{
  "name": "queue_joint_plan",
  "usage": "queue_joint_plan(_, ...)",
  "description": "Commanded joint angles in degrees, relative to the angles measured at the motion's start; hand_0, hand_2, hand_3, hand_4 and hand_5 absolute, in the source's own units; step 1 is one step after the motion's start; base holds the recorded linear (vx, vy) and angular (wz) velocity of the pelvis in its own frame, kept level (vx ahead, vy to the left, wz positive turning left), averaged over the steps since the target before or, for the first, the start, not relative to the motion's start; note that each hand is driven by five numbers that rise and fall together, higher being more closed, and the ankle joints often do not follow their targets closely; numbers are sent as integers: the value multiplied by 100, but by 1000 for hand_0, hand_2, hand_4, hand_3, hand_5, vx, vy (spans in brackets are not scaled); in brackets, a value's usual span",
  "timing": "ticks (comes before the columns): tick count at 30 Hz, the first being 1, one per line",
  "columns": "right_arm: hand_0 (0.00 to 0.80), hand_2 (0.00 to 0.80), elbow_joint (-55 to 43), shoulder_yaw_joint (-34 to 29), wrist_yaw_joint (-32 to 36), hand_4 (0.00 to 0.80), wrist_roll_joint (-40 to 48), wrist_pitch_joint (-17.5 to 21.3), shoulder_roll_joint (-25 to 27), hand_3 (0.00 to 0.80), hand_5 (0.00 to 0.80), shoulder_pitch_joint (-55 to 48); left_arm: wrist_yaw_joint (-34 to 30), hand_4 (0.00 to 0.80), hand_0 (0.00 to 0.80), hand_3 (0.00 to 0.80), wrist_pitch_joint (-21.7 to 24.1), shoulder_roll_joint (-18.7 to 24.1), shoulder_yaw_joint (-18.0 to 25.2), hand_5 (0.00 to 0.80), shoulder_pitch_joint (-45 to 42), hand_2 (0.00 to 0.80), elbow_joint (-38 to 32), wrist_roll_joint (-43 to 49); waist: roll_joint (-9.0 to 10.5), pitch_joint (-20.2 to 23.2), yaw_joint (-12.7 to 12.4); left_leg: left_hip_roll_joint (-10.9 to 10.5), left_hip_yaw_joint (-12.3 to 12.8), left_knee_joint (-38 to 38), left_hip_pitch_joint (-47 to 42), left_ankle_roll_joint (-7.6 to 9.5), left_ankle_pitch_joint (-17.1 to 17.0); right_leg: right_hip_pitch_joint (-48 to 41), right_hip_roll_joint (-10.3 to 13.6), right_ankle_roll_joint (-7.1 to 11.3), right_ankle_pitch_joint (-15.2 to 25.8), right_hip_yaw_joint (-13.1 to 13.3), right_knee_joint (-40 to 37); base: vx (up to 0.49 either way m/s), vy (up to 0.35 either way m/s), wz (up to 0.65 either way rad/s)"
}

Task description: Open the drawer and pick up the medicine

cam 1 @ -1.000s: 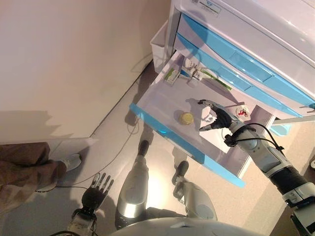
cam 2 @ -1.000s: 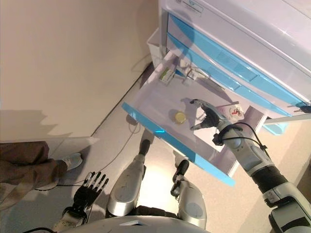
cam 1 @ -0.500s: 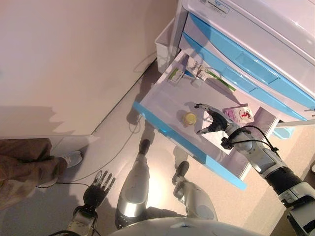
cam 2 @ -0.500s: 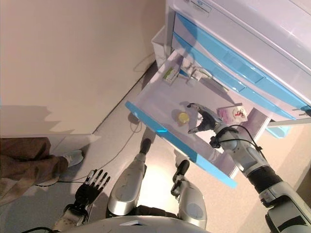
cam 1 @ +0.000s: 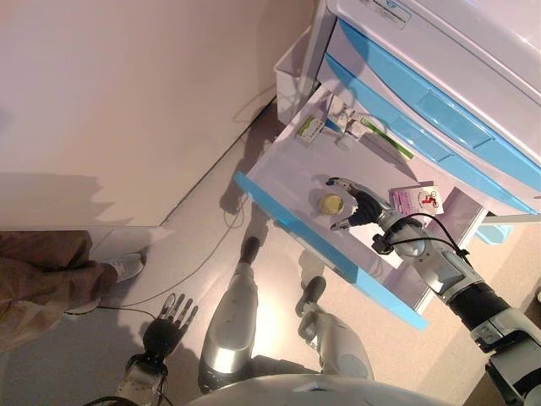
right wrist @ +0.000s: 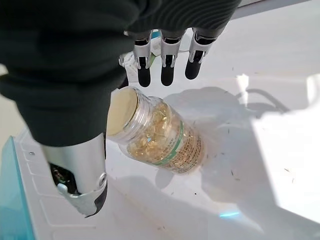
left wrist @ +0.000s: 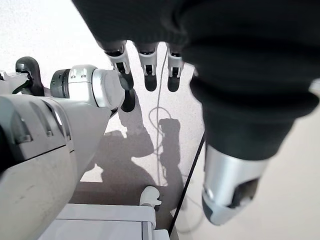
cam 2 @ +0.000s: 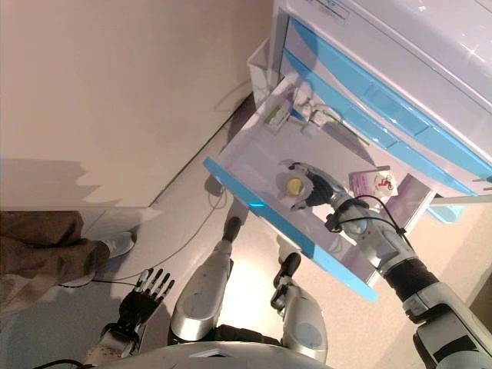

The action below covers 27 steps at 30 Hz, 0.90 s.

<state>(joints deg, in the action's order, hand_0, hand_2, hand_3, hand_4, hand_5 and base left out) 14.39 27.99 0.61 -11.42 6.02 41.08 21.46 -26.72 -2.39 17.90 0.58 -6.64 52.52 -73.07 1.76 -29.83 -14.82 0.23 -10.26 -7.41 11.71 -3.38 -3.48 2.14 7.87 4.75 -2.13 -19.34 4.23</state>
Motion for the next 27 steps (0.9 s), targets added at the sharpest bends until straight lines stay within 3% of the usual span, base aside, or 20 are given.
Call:
queue_joint_plan(1,0,0,-201,296,-55,0,-7,144,4,0,0,228,-31,0,0,0,20,77,-292,0,-175,0,-99,71,7,221,-18,-151,112,-274,149,116,395,406,136,114,101,143,577,0,0,0)
queue_joint_plan(6,0,0,-156,308,-40,0,-36,125,-43,0,0,255,-43,0,0,0,19,81,-290,0,-187,0,-108,86,17,210,-38,-154,100,-272,158,120,393,413,134,121,115,136,569,0,0,0)
queue_joint_plan(9,304,304,-119,307,-53,304,-52,79,-69,304,304,277,-24,0,0,0,-1,100,-275,0,-191,0,-126,93,30,197,-52,-155,93,-302,177,124,407,424,138,125,117,132,583,0,0,0)
queue_joint_plan(10,467,467,-97,300,-62,467,-73,77,-76,467,467,268,-28,0,0,0,-5,108,-261,0,-194,0,-126,110,35,198,-56,-155,91,-299,174,126,406,421,133,127,121,132,581,0,0,0)
queue_joint_plan(13,778,778,-43,301,-92,778,-128,52,-85,778,778,270,-25,0,0,0,-4,118,-249,0,-187,0,-125,107,52,194,-62,-154,89,-291,167,132,411,409,125,132,128,128,565,0,0,0)
queue_joint_plan(27,800,800,65,301,-180,800,-171,198,-87,800,800,253,-19,0,0,0,-19,156,-226,0,-194,0,-182,180,102,213,-85,-137,71,-249,128,133,422,354,94,158,149,130,509,0,0,0)
